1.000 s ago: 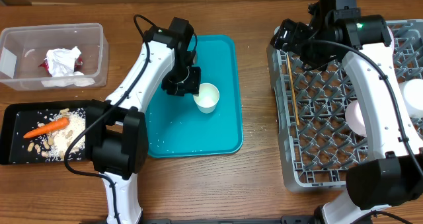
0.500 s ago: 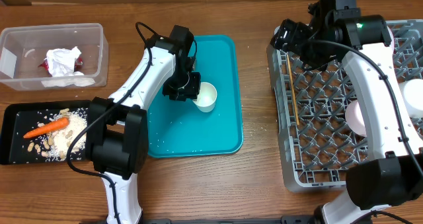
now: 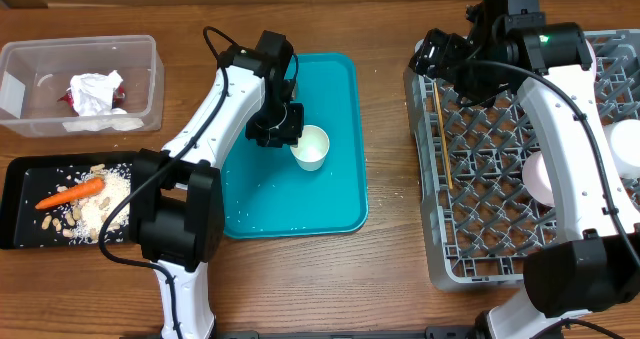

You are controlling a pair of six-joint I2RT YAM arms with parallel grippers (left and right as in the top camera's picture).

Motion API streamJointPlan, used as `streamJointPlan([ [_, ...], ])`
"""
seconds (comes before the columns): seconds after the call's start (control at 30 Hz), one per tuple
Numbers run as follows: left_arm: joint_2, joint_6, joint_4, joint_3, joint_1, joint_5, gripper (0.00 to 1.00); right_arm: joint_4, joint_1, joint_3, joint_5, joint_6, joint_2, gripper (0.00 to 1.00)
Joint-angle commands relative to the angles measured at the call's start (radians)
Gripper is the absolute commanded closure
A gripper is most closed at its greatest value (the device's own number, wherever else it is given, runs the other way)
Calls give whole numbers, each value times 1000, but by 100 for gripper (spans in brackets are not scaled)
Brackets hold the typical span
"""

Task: Sort waste into correct bins and load items into the dishwasher rack

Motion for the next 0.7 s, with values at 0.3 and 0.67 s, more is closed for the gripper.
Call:
streamJointPlan([
  [0.3,4,-10,-8,26,4,0,96,5,3,21,10,-6,-8,0],
  [0.67,-50,156,-131,190,30,363,96,5,3,21,10,-6,-8,0],
])
